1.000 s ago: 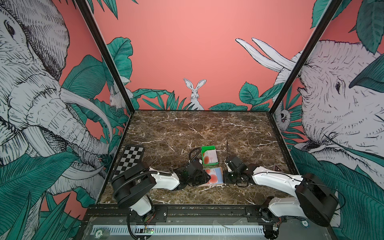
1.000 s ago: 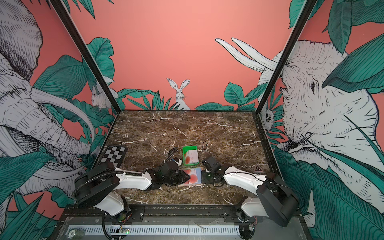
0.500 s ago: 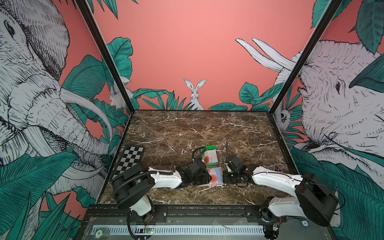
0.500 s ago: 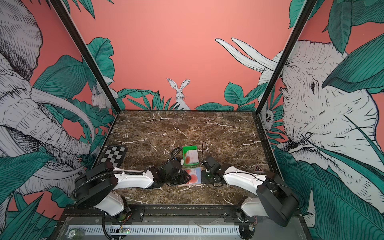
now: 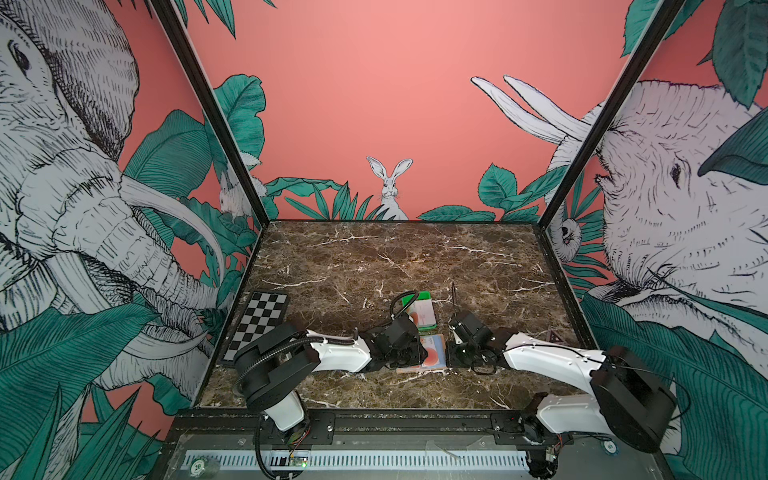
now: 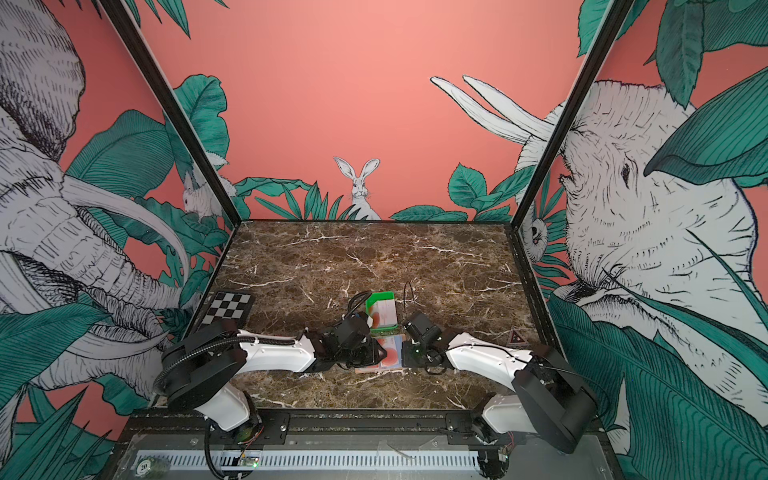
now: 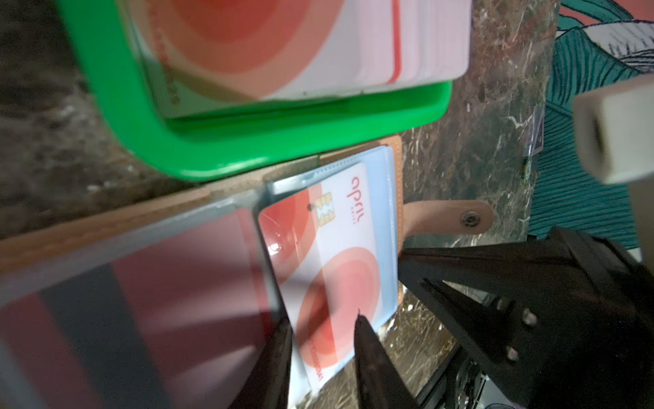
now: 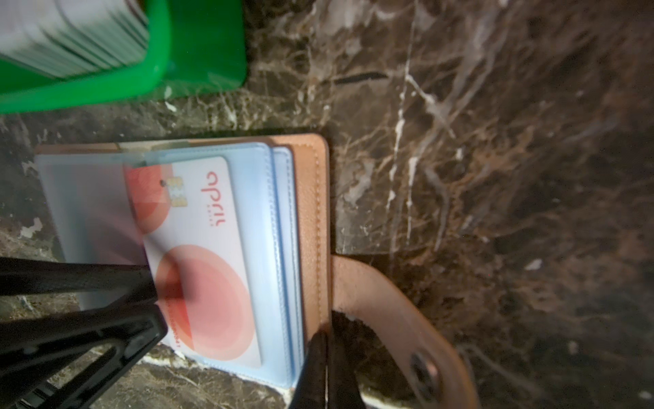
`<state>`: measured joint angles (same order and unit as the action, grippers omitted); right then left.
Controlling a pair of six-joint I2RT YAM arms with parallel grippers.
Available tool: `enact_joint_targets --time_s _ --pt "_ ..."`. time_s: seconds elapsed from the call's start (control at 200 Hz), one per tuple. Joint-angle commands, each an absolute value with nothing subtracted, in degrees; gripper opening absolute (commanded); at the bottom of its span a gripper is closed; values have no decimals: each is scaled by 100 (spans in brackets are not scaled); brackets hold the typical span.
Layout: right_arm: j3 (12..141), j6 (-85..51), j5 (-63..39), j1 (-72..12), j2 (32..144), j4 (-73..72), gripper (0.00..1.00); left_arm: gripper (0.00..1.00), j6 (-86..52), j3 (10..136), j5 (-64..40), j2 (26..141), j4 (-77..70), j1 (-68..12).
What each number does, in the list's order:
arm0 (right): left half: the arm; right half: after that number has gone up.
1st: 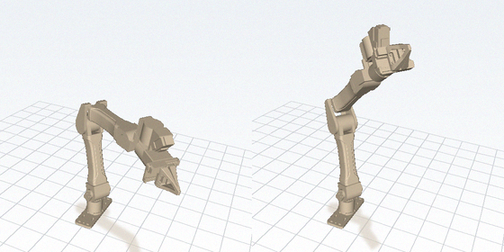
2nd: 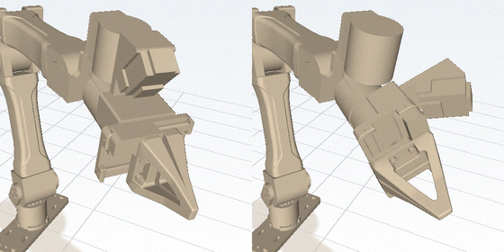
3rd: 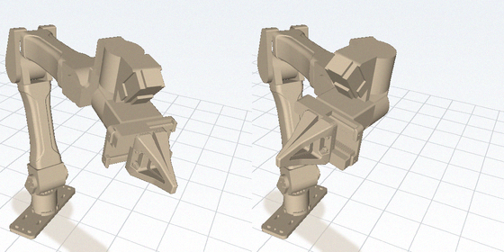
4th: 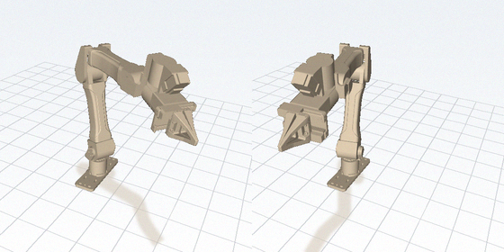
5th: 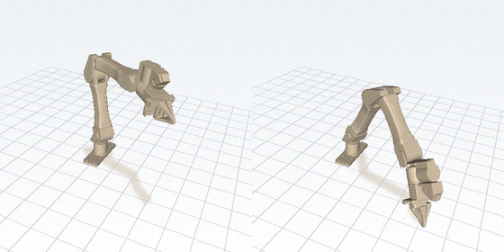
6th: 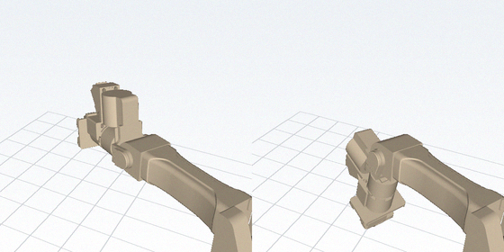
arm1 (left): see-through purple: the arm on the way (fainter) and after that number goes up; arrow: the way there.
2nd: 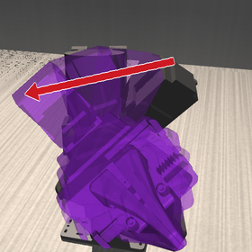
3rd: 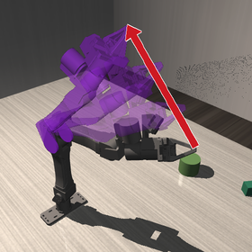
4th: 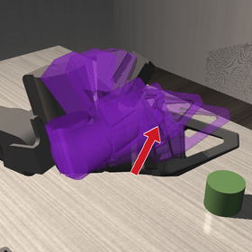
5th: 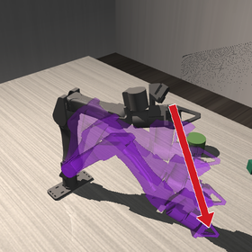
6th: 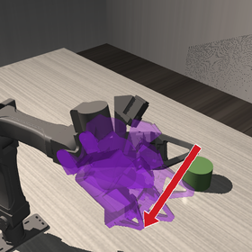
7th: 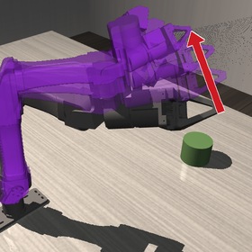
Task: Insert credit cards into a card holder
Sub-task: Insert the credit card into the card slot.
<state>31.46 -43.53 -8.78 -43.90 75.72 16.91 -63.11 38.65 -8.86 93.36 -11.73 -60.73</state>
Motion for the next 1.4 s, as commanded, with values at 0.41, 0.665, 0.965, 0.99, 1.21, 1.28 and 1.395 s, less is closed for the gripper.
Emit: enact_joint_targets --time_s 0.41,0.665,0.965,0.99,1.21,1.28,1.395 --pt "3058 -4448 -889 -4557 7851 1707 4 31 -5994 4241 -844 9461 -654 -6108" --pt "3085 -4439 -873 -4570 7876 1731 4 30 -5893 4394 -853 9527 -518 -6126" --pt "3124 -4431 -691 -4578 7800 1944 4 30 -5802 4510 -848 9571 -414 -6167" --pt "3116 -4438 -677 -4578 7779 1950 4 30 -5785 4511 -847 9547 -408 -6170" --pt "3126 -4456 -677 -4579 7806 1932 4 31 -5686 4480 -693 9384 -286 -6170" --pt "3120 -4462 -664 -4579 7813 1933 4 31 -5629 4524 -588 9319 -93 -6170" --pt "3103 -4470 -661 -4579 7805 1916 4 31 -5667 4536 -526 9332 69 -6167"
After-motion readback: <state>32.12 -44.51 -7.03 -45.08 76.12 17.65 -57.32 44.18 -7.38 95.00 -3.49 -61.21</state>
